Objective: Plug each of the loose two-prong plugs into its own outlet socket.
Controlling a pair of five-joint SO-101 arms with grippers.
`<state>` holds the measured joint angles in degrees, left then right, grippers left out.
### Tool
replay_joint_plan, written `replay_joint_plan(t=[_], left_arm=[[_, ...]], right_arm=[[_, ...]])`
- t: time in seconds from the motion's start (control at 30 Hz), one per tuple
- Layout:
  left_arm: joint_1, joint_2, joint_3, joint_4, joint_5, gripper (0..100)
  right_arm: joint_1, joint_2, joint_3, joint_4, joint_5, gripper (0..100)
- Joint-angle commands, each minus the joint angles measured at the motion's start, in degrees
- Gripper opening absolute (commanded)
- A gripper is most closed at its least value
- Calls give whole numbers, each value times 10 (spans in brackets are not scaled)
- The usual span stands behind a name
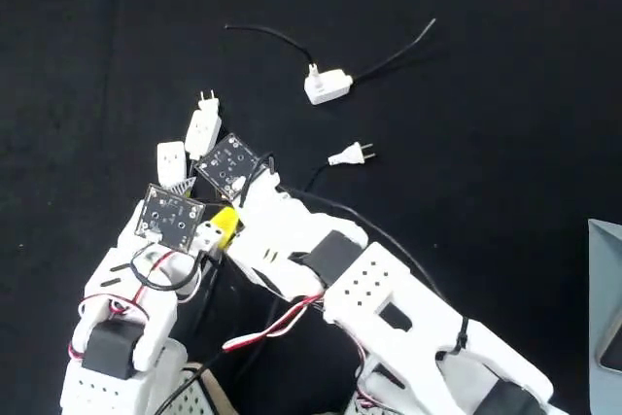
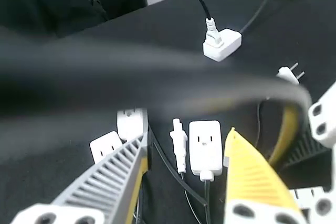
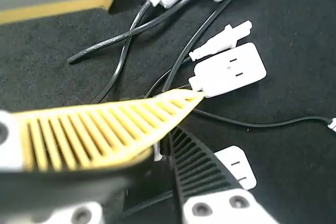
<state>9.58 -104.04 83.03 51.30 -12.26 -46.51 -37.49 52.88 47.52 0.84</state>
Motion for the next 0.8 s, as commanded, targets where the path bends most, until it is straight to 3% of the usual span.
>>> replay_joint_plan(t=[0.0, 0.27, 0.53, 0.77], left_arm=[[-52, -1, -46, 2, -2, 234], [-196, 4, -34, 7, 70, 239], [-206, 4, 58, 7, 61, 241], [-207, 4, 22, 64, 38, 291]], right_arm=[[38, -19, -5, -2, -6, 11], [113, -15, -4, -45, -33, 11], [135, -15, 39, -151, -4, 11], [188, -15, 42, -156, 2, 11]])
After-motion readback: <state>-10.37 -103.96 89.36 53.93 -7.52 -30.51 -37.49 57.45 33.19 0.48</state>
